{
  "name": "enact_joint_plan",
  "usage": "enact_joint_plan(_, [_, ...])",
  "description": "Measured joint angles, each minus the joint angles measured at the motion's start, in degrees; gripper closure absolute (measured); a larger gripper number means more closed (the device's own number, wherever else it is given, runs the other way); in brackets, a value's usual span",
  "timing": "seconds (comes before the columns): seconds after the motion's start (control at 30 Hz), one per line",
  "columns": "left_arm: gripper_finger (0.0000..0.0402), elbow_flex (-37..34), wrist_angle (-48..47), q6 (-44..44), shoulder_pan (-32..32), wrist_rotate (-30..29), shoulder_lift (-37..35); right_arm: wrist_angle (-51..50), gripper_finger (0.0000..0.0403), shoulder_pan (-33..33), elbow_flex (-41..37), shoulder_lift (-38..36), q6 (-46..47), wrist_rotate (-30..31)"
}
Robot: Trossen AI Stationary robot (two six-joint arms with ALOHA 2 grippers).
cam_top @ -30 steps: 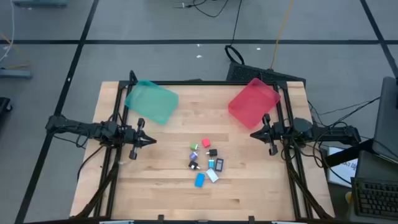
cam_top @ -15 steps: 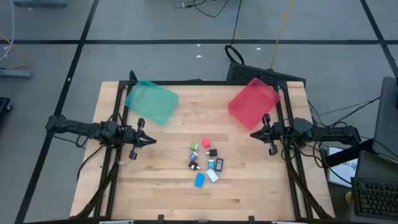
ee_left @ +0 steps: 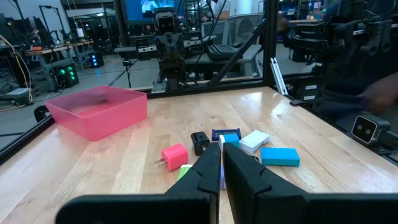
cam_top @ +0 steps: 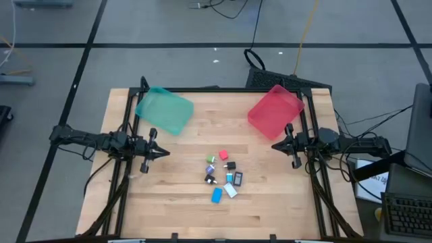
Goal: Pick & Place Office items
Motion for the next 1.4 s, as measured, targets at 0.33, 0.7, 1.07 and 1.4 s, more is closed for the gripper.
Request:
enact_joint_plan(0.33, [0.038, 0.0, 0.0, 0.0, 0.0, 0.0, 0.0, 0.0, 0.0403, 0.0, 0.0, 0.0, 0.0, 0.0])
enact_joint_plan(0.7, [0.038, 0.0, 0.0, 0.0, 0.0, 0.0, 0.0, 0.0, 0.0403, 0.0, 0.0, 0.0, 0.0, 0.0])
enact_joint_plan(1.07, [0.038, 0.0, 0.0, 0.0, 0.0, 0.0, 0.0, 1.6, 0.0403, 0.0, 0.0, 0.0, 0.0, 0.0])
enact_joint_plan(1.4, [0.038, 0.0, 25.2, -1.2, 0.1, -4.6, 0.0, 10.7, 0.0403, 0.0, 0.0, 0.0, 0.9, -0.2])
